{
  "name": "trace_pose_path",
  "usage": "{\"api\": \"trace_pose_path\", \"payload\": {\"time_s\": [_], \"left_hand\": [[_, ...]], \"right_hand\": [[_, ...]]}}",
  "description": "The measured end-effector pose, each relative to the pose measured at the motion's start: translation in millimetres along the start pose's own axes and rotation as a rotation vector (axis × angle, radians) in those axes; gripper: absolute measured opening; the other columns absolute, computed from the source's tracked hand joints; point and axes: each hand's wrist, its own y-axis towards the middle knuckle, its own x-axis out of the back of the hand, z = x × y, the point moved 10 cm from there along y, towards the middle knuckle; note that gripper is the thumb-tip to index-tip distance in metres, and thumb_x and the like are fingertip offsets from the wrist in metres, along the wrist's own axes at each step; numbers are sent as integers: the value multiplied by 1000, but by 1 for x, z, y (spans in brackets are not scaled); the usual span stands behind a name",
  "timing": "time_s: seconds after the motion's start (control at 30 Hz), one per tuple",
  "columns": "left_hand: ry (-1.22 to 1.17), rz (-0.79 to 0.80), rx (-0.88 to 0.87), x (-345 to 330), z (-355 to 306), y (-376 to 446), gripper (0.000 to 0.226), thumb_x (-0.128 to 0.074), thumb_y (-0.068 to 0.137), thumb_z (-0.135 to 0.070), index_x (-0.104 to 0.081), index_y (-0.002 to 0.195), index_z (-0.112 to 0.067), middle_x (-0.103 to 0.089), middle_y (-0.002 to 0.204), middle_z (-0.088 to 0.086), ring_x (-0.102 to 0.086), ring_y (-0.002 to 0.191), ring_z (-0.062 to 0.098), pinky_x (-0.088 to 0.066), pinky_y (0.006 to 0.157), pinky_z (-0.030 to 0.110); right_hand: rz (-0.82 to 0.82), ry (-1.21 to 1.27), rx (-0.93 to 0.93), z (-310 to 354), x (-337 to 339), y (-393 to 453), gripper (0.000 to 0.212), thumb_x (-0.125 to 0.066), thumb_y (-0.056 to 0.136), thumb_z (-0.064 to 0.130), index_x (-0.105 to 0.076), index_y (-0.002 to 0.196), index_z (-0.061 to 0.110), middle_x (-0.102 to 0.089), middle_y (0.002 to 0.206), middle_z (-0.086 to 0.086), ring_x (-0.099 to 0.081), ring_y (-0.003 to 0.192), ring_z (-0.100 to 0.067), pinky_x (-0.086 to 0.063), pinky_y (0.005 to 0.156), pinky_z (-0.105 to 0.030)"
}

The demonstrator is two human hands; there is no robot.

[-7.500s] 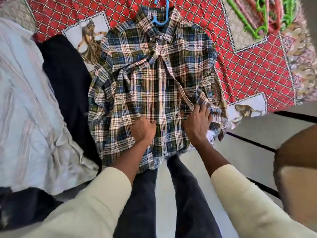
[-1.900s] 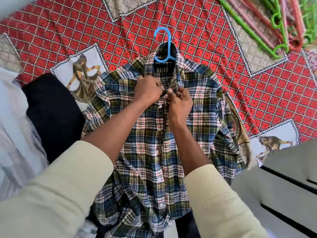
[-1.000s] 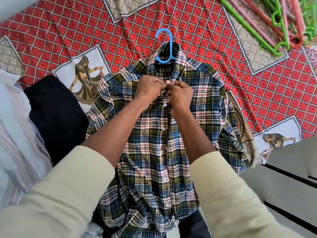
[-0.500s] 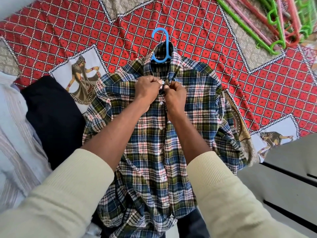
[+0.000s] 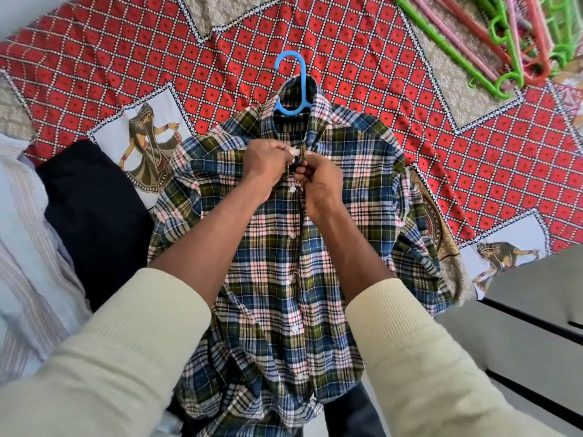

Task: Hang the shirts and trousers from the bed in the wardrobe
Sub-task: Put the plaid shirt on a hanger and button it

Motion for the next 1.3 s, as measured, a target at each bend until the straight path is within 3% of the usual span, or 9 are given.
{"api": "trace_pose_path", "payload": {"time_s": [0.3,0.47,0.63,0.8,0.93,1.0,1.1,1.17,1.3], "left_hand": [[61,-56,19,9,-8,-2,4,-77,81,-12,-74,82,-13,-74,83,1,-63,65,12,-54,61,27],[30,79,-11,6,-7,0,5,-71,87,-18,-72,89,-14,-69,90,3,-62,86,19,-54,80,36],[46,149,-69,3,-13,-5,24,-80,78,-22,-74,97,-8,-71,90,-5,-62,81,0,-46,65,9],[165,100,-138,7,-19,-4,4,-71,87,-17,-74,87,-14,-71,89,6,-61,76,14,-49,65,24],[444,83,-298,5,-29,-5,23,-58,97,-16,-72,87,-1,-63,69,6,-43,47,12,-34,38,13],[583,-6,-394,12,-38,-6,23,-57,97,-17,-73,87,-4,-68,77,10,-51,49,14,-46,43,20],[504,-103,-373,32,-37,3,22,-57,95,-11,-69,77,-7,-69,81,6,-57,53,16,-56,52,26],[402,-5,-335,31,-32,8,22,-59,96,-11,-64,75,-8,-60,69,-3,-43,47,7,-43,45,11],[352,119,-270,21,-25,12,17,-61,95,-23,-67,83,-12,-47,62,-5,-36,52,8,-32,49,21]], "right_hand": [[56,-109,-3,9,-3,4,9,-60,85,-8,-65,82,-1,-62,67,-5,-52,53,-11,-45,49,-20],[69,-344,154,26,-8,2,17,-66,86,-1,-66,71,8,-62,65,-2,-53,58,-12,-47,56,-26],[66,-509,296,36,-15,-4,13,-67,89,6,-69,78,10,-68,72,-2,-60,65,-13,-53,62,-27],[67,-693,381,40,-25,-13,16,-54,93,-3,-60,83,8,-56,72,1,-46,57,-6,-40,46,-13],[67,-825,437,41,-35,-18,26,-46,88,-10,-51,78,14,-53,76,-2,-48,67,-12,-47,56,-22],[63,-879,486,45,-41,-21,21,-45,87,-6,-49,78,13,-54,84,-8,-50,76,-20,-47,65,-33],[41,-937,503,53,-37,-18,16,-44,89,-5,-52,87,9,-55,93,-7,-51,83,-20,-45,69,-28],[69,-887,469,57,-32,-15,15,-47,91,-2,-57,90,8,-60,89,-5,-55,78,-17,-49,65,-27],[142,-821,439,56,-41,-24,16,-59,96,15,-61,81,11,-54,65,5,-43,49,0,-38,46,-14]]}}
